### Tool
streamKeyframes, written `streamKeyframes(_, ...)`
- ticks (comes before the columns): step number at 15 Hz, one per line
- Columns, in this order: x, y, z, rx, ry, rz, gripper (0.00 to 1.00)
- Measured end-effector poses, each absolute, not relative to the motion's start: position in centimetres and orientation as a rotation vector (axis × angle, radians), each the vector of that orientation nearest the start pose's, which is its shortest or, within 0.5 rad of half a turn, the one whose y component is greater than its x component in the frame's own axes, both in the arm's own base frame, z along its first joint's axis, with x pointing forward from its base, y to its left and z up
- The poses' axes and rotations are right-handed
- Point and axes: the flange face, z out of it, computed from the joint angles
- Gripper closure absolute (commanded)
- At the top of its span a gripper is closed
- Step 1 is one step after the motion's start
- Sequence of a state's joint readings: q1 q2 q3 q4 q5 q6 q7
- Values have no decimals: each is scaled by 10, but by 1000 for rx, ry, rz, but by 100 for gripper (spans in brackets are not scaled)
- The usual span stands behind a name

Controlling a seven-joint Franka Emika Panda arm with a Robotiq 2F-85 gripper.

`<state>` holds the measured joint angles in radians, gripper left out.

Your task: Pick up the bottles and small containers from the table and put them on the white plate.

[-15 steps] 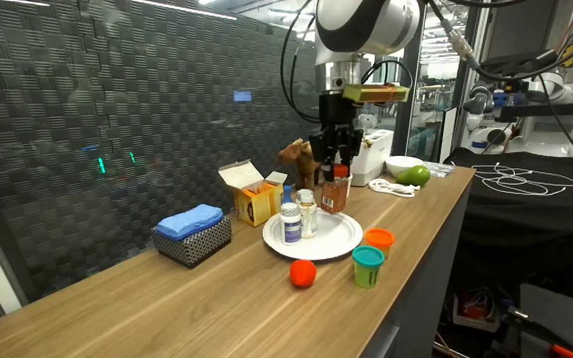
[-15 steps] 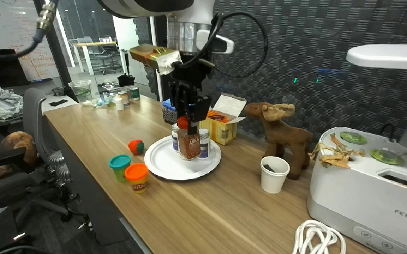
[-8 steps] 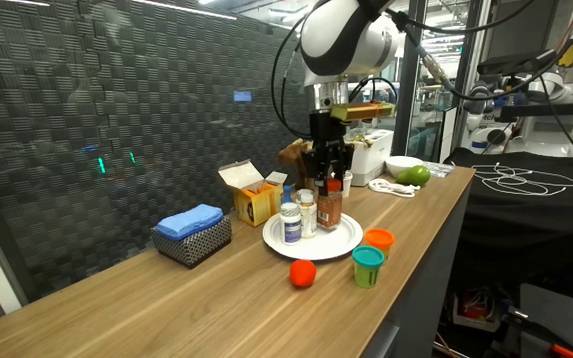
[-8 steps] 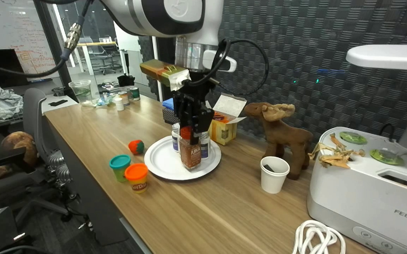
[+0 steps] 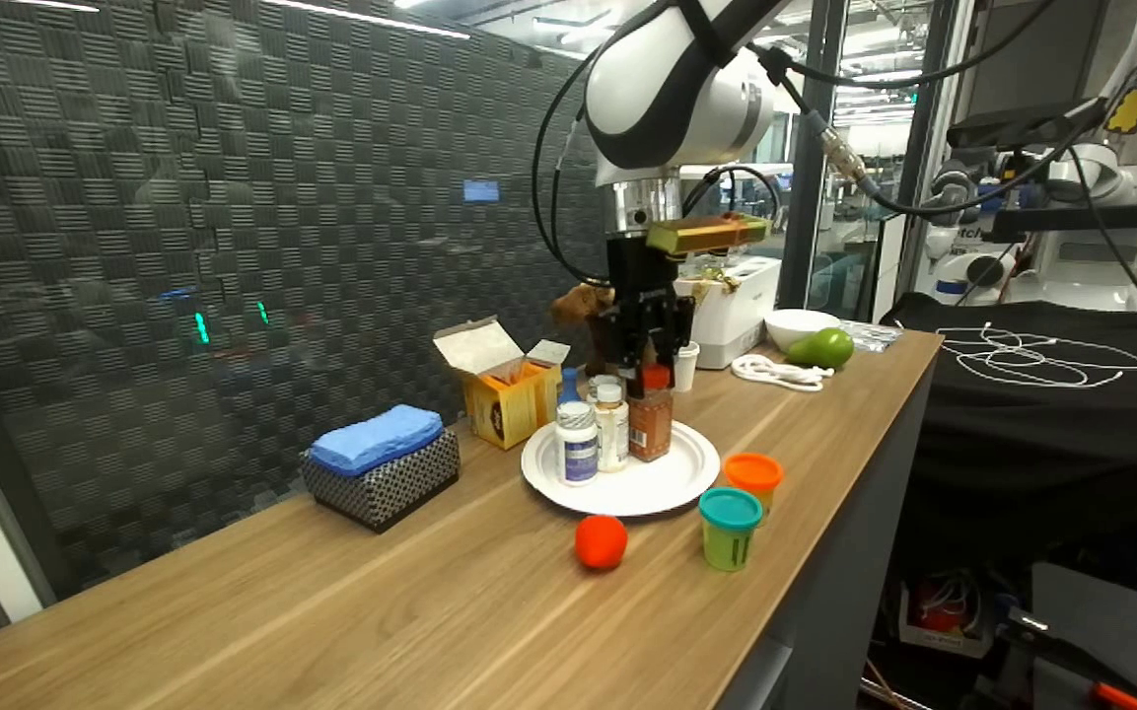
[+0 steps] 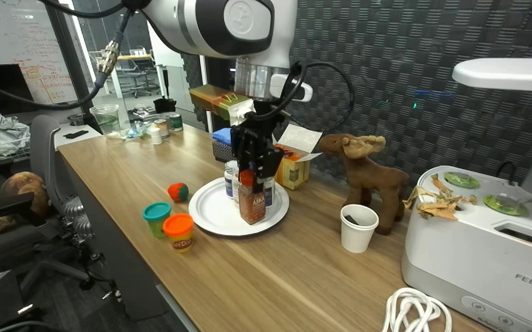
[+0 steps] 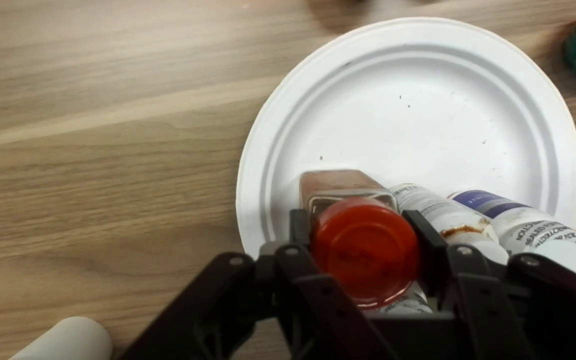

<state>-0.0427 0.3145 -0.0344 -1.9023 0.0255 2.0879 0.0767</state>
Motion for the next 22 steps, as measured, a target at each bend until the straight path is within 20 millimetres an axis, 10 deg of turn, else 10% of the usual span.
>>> streamKeyframes(4, 604, -48, 329, -3114, 269, 192, 0)
streamKeyframes(14, 541, -43, 402, -2907, 520, 105, 0)
streamKeyframes(22, 488, -16, 381, -2773, 720, 205, 0)
